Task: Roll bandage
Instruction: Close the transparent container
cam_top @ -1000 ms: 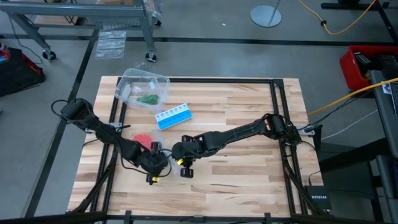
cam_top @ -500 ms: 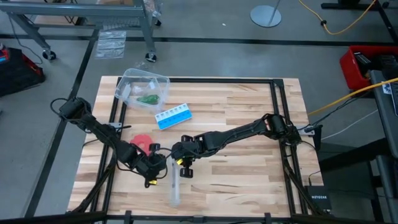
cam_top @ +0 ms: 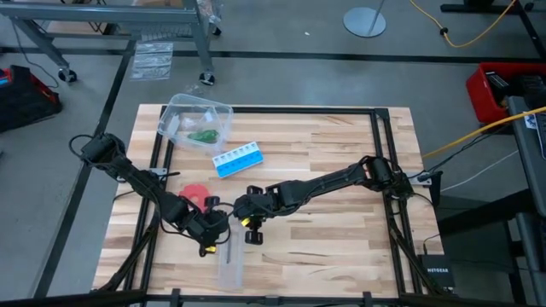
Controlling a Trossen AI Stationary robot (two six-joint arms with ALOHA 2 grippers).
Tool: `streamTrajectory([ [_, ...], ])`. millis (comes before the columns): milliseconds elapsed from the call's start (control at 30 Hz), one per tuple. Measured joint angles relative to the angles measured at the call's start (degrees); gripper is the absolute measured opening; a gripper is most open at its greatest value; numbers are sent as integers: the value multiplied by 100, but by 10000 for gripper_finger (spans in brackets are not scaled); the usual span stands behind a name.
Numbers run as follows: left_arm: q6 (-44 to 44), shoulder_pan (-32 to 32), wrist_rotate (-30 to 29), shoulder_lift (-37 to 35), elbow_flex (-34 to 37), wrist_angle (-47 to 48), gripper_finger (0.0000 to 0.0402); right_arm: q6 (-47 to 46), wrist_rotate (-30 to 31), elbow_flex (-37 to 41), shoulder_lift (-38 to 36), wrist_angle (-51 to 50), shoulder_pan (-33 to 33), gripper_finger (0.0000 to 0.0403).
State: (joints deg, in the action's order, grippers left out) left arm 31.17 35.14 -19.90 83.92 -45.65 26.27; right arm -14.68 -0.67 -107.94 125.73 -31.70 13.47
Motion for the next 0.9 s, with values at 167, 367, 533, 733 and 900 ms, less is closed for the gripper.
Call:
streamTrajectory([
  [167, -183, -2, 0, 0, 0, -40, 92, -2, 0, 0, 0, 93, -1, 40],
  [367, -163, -2, -2, 0, 0, -38, 90, -2, 0, 0, 0, 78, 0, 40],
  [533, -161, -2, -2, 0, 0, -40, 88, -2, 0, 0, 0, 80, 1, 40],
  [733, -239, -2, -2, 0, 0, -40, 88, -2, 0, 0, 0, 78, -1, 40],
  [900, -266, -2, -4, 0, 0, -43, 88, -2, 0, 0, 0, 78, -1, 40],
])
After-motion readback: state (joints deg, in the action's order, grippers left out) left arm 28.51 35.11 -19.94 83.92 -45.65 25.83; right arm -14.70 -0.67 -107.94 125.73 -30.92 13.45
